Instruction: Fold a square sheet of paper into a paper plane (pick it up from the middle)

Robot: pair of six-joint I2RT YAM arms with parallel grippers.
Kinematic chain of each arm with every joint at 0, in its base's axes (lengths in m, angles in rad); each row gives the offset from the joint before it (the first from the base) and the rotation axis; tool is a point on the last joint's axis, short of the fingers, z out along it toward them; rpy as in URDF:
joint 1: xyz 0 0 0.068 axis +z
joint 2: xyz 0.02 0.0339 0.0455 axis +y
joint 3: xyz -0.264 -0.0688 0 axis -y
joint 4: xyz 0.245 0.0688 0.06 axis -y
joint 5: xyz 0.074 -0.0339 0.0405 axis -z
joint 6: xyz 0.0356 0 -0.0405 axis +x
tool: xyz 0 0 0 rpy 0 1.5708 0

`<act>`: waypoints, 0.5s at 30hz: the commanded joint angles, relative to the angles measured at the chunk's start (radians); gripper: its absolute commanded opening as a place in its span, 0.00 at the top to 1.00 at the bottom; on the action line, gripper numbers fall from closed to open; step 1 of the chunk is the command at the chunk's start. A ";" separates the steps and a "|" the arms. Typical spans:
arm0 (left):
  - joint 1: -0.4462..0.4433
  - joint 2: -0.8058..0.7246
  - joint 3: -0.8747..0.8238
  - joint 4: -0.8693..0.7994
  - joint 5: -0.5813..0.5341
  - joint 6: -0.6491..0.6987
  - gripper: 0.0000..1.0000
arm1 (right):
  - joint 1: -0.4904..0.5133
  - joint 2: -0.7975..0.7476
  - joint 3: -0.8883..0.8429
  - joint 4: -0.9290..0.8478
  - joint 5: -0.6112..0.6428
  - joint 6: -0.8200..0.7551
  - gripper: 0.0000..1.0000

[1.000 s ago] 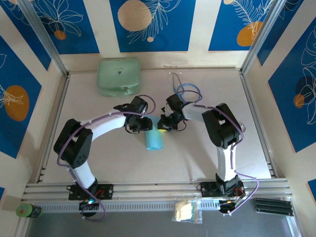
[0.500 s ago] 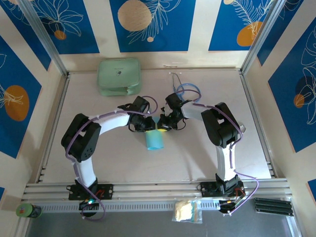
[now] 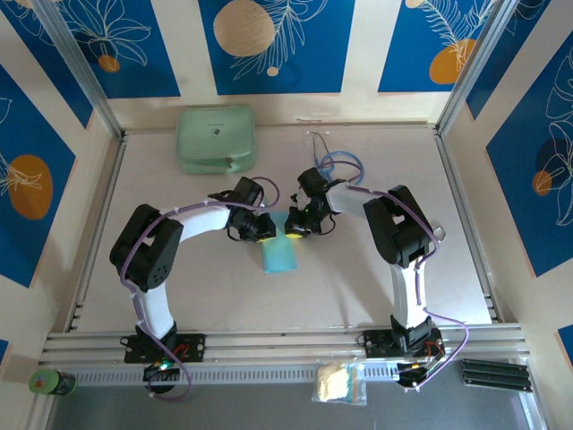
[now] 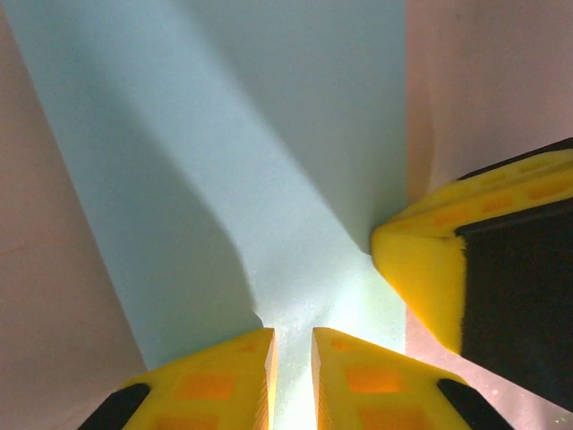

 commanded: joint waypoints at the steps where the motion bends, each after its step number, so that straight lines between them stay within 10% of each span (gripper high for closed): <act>1: 0.022 0.010 -0.029 0.006 0.010 0.035 0.81 | 0.008 0.112 -0.044 -0.109 0.202 -0.013 0.89; 15: 0.081 -0.048 -0.142 0.030 0.006 0.090 0.81 | 0.009 0.122 -0.036 -0.124 0.239 -0.034 0.89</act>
